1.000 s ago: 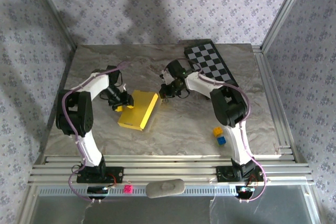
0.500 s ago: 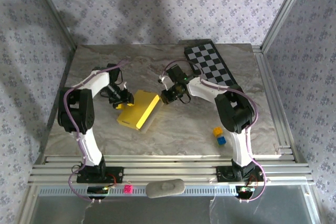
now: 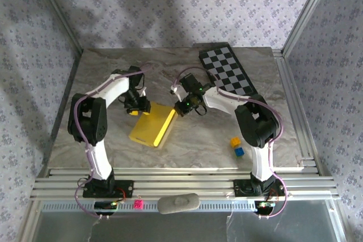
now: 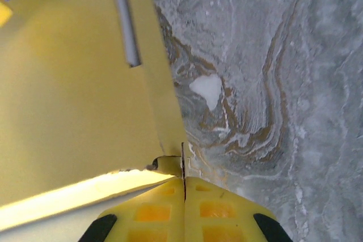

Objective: Fold the paper box

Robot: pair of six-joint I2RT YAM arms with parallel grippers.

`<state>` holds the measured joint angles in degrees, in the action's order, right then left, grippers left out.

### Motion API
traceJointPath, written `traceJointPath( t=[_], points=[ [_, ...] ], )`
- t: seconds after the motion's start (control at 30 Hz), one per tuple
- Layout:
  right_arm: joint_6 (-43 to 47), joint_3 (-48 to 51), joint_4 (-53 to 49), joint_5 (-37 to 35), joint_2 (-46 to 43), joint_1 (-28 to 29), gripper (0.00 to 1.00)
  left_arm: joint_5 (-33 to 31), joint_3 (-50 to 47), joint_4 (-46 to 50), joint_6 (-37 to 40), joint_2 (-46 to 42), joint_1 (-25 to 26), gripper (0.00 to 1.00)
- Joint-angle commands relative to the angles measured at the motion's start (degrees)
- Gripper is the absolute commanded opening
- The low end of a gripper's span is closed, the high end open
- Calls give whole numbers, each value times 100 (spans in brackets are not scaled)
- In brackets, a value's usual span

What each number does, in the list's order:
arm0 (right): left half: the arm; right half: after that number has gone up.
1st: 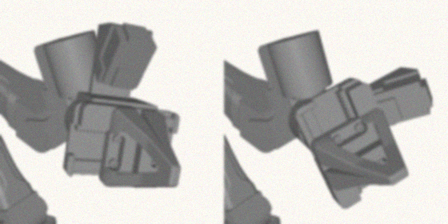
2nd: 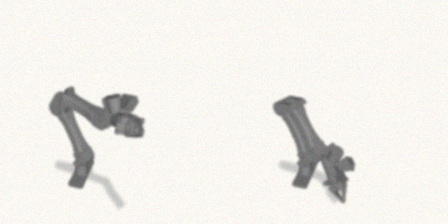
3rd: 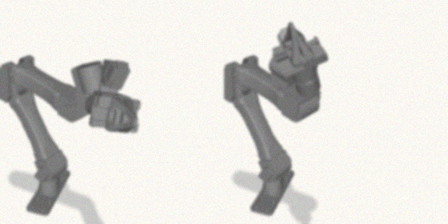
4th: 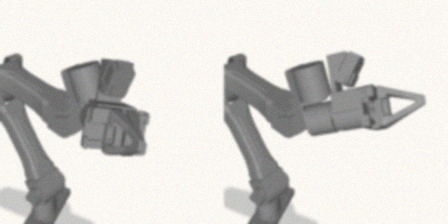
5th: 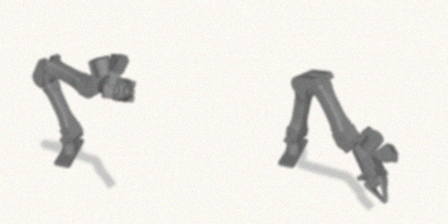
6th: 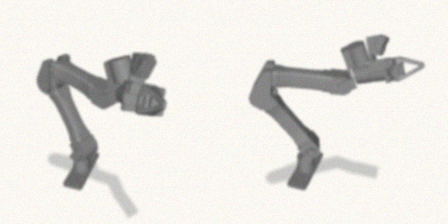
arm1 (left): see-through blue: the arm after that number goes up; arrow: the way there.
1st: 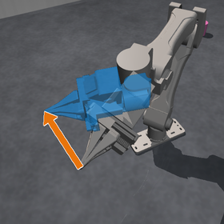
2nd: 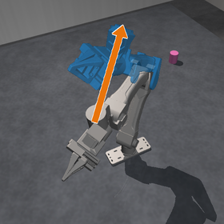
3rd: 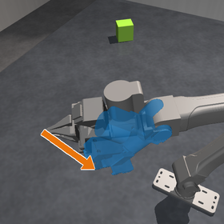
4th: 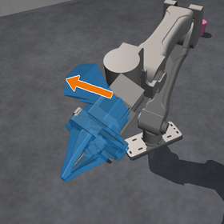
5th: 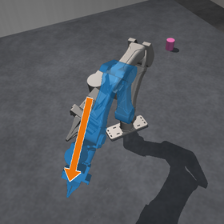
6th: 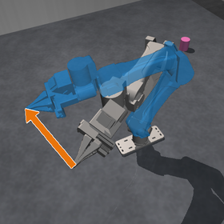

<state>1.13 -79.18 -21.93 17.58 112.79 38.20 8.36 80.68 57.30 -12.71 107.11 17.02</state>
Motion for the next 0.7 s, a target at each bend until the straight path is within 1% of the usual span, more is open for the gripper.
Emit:
traceJointPath(
  t=[0.0, 0.03, 0.1, 0.17, 0.27, 0.33, 0.4, 0.53, 0.67],
  points=[
    [82, 140, 97, 46, -219, 44, 0, -358, 195, 364, -372, -735, 155, 52],
    [72, 166, 123, 48, -230, 47, 0, -297, 151, 408, -425, -838, 239, 52],
    [55, 217, 155, 52, -256, 46, 0, 97, -41, 346, -625, -944, 385, 52],
    [54, 246, 181, 69, -275, 47, 0, 602, -264, 158, -907, -886, 601, 52],
    [58, 294, 187, 87, -310, 41, 0, 993, -546, -301, -1291, -731, 875, 52],
    [70, 324, 181, 104, -344, 47, 0, 947, -565, -414, -1400, -568, 960, 51],
    [64, 356, 177, 130, -408, 42, 0, 677, -552, -402, -1355, -407, 941, 51],
    [28, 468, 191, 219, -624, 52, 0, 374, -458, -367, -1155, -209, 657, 51],
    [63, 569, 165, 275, -826, 95, 0, 413, -396, -410, -1017, -169, 484, 51]
  ],
)
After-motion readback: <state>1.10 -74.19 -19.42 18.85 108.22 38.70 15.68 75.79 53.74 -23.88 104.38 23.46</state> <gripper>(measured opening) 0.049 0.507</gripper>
